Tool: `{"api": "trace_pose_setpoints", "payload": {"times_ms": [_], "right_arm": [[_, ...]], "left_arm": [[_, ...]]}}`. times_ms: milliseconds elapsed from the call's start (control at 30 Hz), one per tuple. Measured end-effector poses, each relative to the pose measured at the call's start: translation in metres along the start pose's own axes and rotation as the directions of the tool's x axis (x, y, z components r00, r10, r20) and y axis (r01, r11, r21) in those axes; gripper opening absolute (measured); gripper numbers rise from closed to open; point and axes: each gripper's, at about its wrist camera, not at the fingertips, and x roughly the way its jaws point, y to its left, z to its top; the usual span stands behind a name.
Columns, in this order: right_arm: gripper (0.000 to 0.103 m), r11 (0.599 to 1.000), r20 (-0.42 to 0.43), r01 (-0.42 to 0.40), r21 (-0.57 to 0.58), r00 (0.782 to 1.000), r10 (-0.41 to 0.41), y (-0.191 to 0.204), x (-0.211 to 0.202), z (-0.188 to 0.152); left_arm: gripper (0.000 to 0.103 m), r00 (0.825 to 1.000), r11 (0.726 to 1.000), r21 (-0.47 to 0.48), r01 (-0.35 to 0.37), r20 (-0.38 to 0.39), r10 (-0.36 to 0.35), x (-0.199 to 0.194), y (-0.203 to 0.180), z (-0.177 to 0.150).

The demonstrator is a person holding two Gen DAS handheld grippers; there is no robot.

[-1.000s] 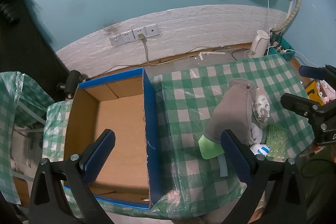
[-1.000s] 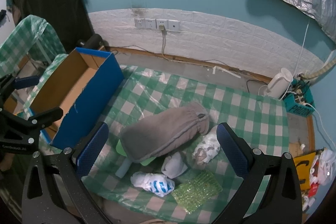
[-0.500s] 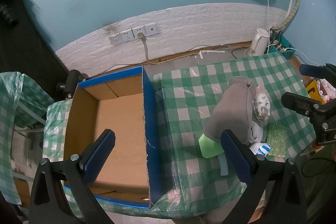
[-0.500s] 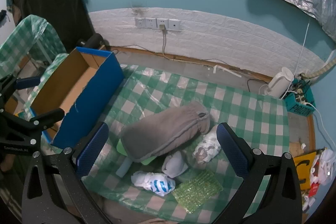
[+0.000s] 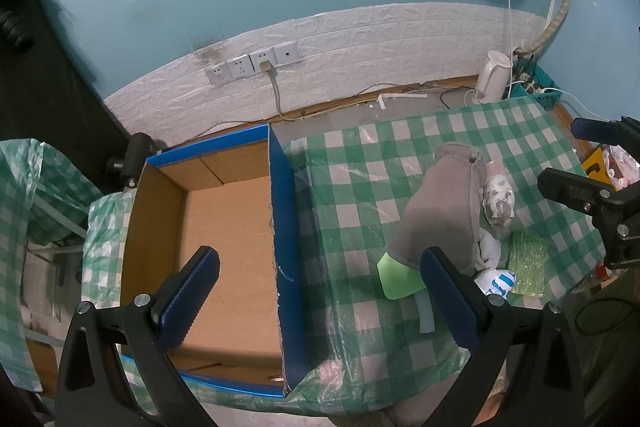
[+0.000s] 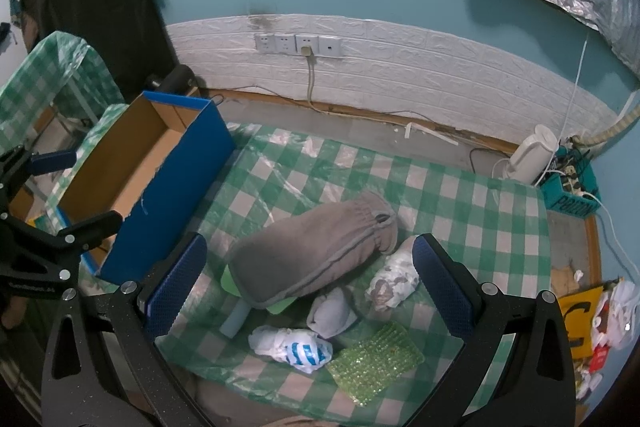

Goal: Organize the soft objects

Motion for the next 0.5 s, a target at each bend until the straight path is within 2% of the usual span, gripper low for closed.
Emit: {"api": "trace_pose_setpoints", "payload": {"times_ms": [500], "right_arm": [[0.102,1.0,-0.01,0.013,0.02,1.0,-0.013,-0.0095,0.0006,-0.0043]], "left_arm": [[0.101,1.0,1.0,0.02,0.005,-0.022,-0.005,0.0069,-0.0029,-0.0012]]}}
